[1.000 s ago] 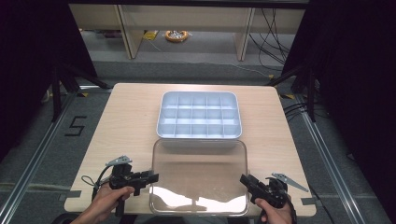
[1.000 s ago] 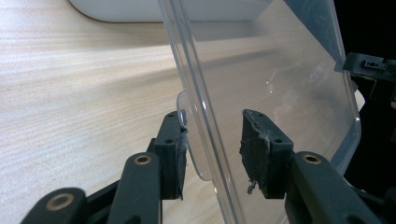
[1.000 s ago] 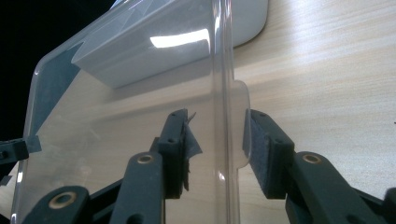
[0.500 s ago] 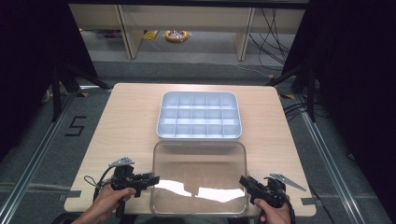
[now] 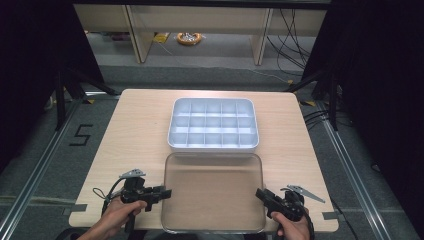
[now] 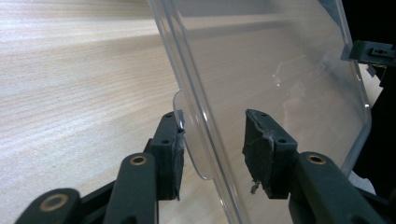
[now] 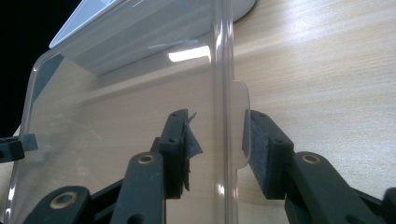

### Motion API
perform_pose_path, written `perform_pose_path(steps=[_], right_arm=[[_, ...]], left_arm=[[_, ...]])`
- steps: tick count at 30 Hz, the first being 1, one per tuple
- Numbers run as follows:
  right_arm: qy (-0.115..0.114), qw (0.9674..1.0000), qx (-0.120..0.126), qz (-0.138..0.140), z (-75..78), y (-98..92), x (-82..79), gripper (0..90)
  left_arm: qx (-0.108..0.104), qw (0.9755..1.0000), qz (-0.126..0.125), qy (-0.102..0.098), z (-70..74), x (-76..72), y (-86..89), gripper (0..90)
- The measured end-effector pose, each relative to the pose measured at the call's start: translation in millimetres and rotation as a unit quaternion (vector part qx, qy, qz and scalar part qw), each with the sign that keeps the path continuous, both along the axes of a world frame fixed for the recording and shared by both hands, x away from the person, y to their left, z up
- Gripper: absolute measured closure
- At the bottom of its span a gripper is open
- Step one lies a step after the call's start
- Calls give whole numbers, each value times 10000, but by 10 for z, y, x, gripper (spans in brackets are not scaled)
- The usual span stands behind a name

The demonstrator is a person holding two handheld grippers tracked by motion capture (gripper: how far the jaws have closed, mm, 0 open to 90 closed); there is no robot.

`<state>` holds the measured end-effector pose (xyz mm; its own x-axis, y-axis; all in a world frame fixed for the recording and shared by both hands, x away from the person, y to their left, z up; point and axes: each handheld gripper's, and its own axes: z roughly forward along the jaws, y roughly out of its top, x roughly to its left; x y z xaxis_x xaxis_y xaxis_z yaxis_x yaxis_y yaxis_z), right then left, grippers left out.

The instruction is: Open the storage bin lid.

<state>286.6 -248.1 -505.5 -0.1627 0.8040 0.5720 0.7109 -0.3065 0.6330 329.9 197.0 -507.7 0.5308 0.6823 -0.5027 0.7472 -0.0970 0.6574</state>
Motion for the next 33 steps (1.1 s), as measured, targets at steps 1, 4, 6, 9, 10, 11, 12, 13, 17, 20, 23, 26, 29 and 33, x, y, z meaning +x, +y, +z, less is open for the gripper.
perform_pose_path(steps=[1,4,6,9,10,11,12,13,17,20,23,26,29,33], right_arm=[[-2,9997,-223,20,-17,-13,13,619],[-14,9999,-145,19,-29,-10,26,621],[-151,9995,-268,88,-59,-25,54,621],[-196,9991,-354,160,-69,-36,72,620],[-43,9996,-254,85,-49,-21,60,620],[10,9998,-208,67,-55,-11,63,620],[-1,9998,-198,78,-58,-11,64,620],[2,9998,-200,47,-63,-6,68,620],[34,9997,-225,64,-69,-12,80,618],[3,9994,-324,110,-84,-23,100,617],[127,9998,-150,56,-68,-8,88,616],[4,9994,-330,144,-90,-34,105,614],[-5,9990,-420,161,-112,-43,122,612],[73,9991,-395,124,-99,-34,113,608]], left_arm=[[0,10000,10,2,-3,1,-3,567],[21,10000,22,15,-9,4,-12,561],[28,10000,20,27,-16,9,-14,556],[57,10000,28,60,-25,23,-15,553],[71,9999,25,67,-29,27,-15,550],[84,9999,21,68,-31,32,-16,548],[101,9999,33,76,-32,35,-20,545],[119,9999,34,78,-32,39,-23,543],[164,9998,10,81,-40,64,-32,537],[230,9997,1,93,-48,78,-36,529],[287,9995,-44,131,-62,93,-33,524],[330,9994,-28,140,-71,102,-37,522],[356,9993,-42,134,-74,104,-38,521],[386,9992,-37,125,-81,109,-37,523]])
